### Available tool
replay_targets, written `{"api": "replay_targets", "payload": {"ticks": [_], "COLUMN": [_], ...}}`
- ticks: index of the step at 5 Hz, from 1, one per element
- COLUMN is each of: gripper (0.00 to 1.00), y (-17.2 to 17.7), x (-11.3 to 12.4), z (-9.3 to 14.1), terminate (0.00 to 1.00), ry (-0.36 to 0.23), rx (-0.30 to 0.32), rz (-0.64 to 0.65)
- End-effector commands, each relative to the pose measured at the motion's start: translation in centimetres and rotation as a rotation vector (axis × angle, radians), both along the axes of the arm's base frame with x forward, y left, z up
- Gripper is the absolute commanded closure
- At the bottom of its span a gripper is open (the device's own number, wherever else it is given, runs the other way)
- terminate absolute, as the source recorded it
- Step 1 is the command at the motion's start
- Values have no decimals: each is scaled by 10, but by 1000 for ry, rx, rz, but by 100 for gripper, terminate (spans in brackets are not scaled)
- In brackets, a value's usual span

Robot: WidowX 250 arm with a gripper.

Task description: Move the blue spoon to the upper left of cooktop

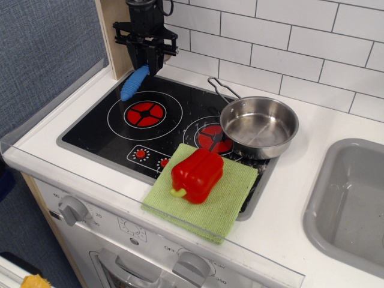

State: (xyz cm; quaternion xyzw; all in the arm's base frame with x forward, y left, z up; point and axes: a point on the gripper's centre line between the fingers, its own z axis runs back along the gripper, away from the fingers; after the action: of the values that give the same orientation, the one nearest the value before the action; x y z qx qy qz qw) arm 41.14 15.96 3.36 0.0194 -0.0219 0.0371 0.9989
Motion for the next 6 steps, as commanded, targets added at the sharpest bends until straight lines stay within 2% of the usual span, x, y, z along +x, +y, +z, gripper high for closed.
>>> {"api": "replay_targets", "payload": {"ticks": [1, 2, 4, 6], "gripper": [100, 0, 0, 0], "y": [9, 9, 0, -16], "x": [6, 4, 3, -13], "z": [11, 9, 19, 62], "terminate": [0, 0, 0, 0], "ry": [-32, -37, -56, -151], "rx": [38, 28, 36, -8], "rz": [-22, -35, -62, -56]}}
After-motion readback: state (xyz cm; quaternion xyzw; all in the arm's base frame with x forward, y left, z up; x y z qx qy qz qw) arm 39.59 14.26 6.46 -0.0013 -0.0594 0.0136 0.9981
